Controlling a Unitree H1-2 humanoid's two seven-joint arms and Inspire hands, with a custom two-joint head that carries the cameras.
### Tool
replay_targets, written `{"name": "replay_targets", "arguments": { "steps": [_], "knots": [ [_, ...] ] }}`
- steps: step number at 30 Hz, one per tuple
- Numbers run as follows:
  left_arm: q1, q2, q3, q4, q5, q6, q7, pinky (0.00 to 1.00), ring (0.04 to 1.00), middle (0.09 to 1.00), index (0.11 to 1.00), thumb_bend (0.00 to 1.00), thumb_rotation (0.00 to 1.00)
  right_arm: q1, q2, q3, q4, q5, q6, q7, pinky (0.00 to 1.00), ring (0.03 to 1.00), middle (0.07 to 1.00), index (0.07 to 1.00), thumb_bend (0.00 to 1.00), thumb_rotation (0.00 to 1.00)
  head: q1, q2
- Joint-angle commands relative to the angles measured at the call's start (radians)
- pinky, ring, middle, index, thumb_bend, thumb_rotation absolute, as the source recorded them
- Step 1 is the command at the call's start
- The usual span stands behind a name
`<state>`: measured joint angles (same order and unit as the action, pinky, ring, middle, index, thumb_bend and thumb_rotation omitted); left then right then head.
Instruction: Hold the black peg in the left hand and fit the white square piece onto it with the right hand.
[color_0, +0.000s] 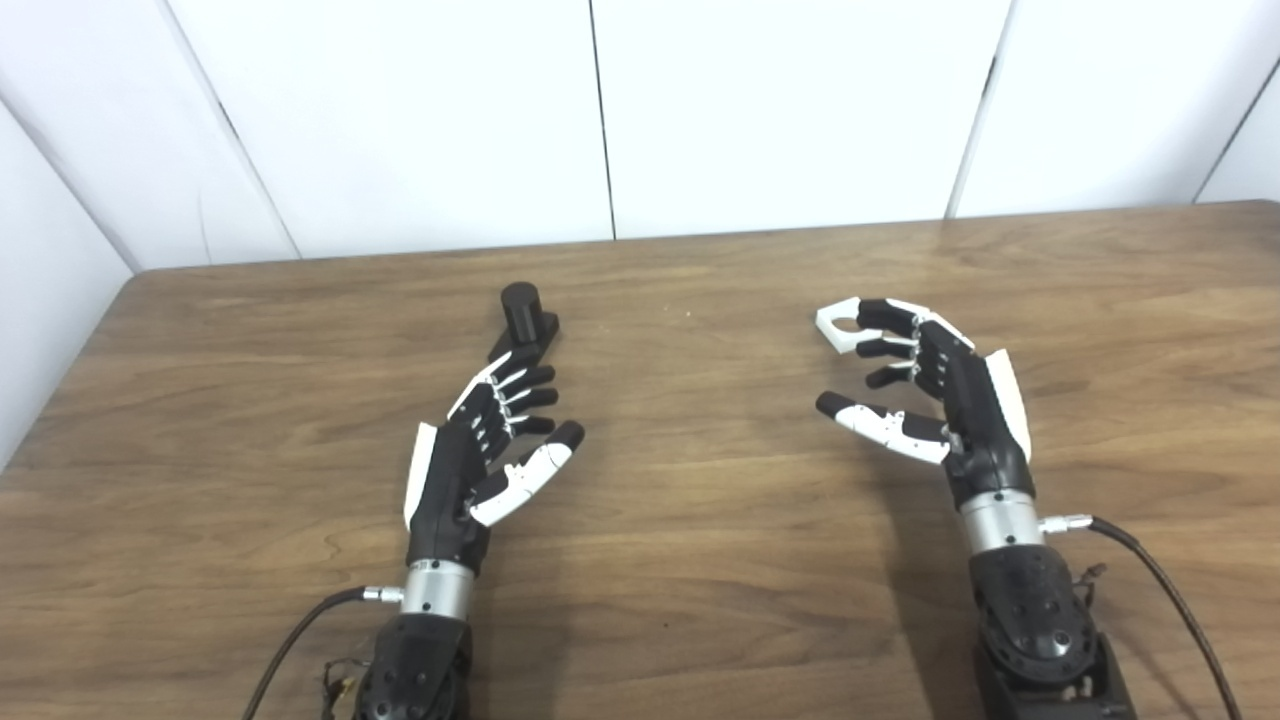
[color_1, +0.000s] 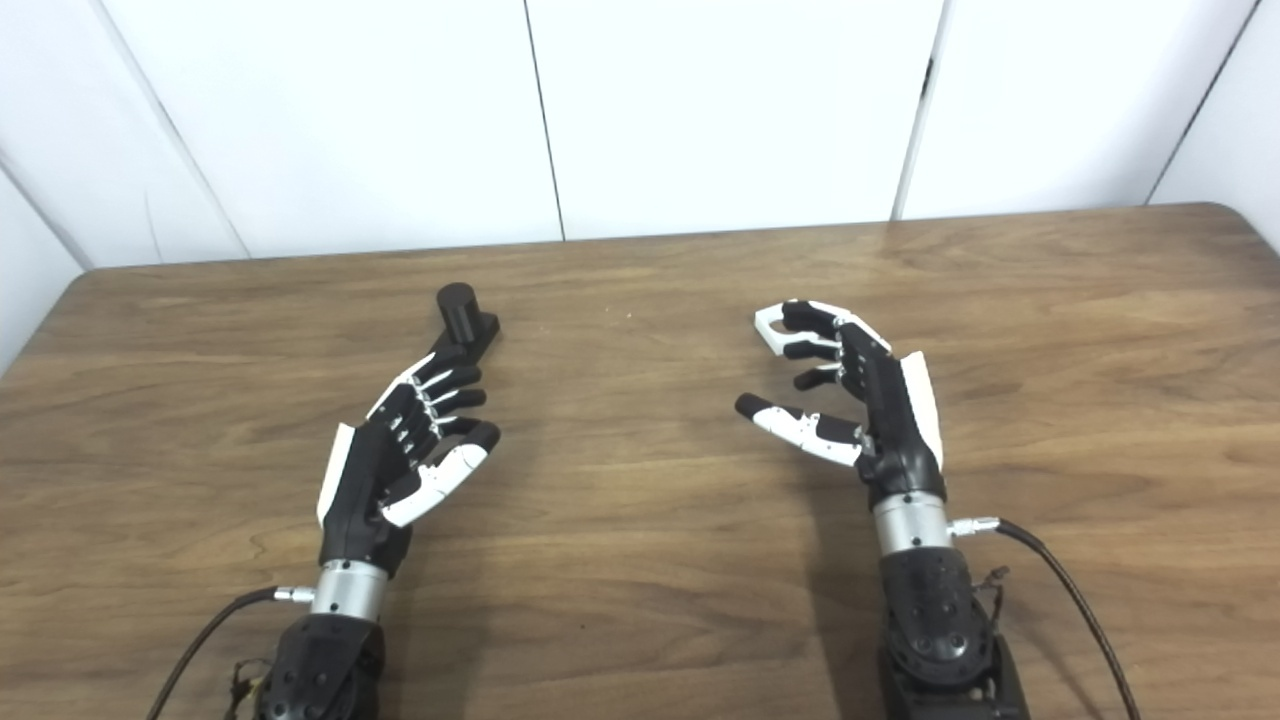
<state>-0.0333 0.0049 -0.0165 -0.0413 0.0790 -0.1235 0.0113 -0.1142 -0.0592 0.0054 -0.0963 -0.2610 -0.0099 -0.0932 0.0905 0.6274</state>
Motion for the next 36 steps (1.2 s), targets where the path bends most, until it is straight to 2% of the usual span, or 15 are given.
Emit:
{"name": "replay_targets", "arguments": {
  "steps": [1, 14, 16, 17, 19, 24, 27, 36],
  "knots": [
    [-0.028, 0.008, 0.006, -0.045, -0.005, -0.006, 0.001, 0.62, 0.723, 0.775, 0.798, 0.67, 0.29, -0.034, 0.005, 0.003, -0.037, -0.006, -0.013, -0.008, 0.53, 0.678, 0.74, 0.728, 0.62, 0.12, 0.0, 0.0],
    [-0.028, 0.007, 0.003, -0.031, -0.02, -0.015, -0.015, 0.62, 0.73, 0.776, 0.797, 0.66, 0.28, -0.029, 0.009, -0.004, -0.026, -0.001, -0.023, -0.015, 0.53, 0.676, 0.733, 0.719, 0.62, 0.12, 0.018, -0.01],
    [-0.025, 0.003, 0.0, -0.028, -0.02, -0.015, -0.015, 0.63, 0.732, 0.776, 0.794, 0.66, 0.27, -0.026, 0.008, -0.006, -0.025, -0.001, -0.025, -0.017, 0.53, 0.672, 0.732, 0.72, 0.62, 0.12, 0.061, -0.034],
    [-0.023, 0.001, -0.002, -0.028, -0.02, -0.013, -0.015, 0.63, 0.732, 0.776, 0.792, 0.66, 0.27, -0.023, 0.007, -0.006, -0.027, 0.001, -0.024, -0.016, 0.53, 0.671, 0.733, 0.722, 0.62, 0.12, 0.061, -0.034],
    [-0.021, -0.005, -0.007, -0.021, -0.016, -0.02, -0.012, 0.63, 0.728, 0.772, 0.786, 0.66, 0.26, -0.017, 0.0, -0.01, -0.024, 0.007, -0.031, -0.013, 0.53, 0.671, 0.737, 0.728, 0.61, 0.12, 0.107, -0.064],
    [-0.024, -0.025, -0.02, 0.015, 0.002, -0.058, 0.005, 0.63, 0.725, 0.763, 0.774, 0.66, 0.22, -0.006, -0.022, -0.022, -0.009, 0.021, -0.06, -0.01, 0.53, 0.675, 0.745, 0.735, 0.6, 0.09, 0.171, -0.095],
    [-0.025, -0.035, -0.023, 0.026, 0.007, -0.064, 0.009, 0.64, 0.728, 0.764, 0.778, 0.66, 0.23, -0.001, -0.028, -0.024, -0.015, 0.025, -0.05, -0.009, 0.54, 0.682, 0.748, 0.737, 0.6, 0.12, 0.172, -0.093],
    [-0.027, -0.04, -0.019, 0.016, 0.006, -0.061, 0.015, 0.64, 0.725, 0.761, 0.772, 0.67, 0.23, 0.003, -0.027, -0.023, -0.041, 0.031, -0.025, -0.003, 0.54, 0.682, 0.752, 0.741, 0.61, 0.1, 0.171, -0.093]
  ]
}}
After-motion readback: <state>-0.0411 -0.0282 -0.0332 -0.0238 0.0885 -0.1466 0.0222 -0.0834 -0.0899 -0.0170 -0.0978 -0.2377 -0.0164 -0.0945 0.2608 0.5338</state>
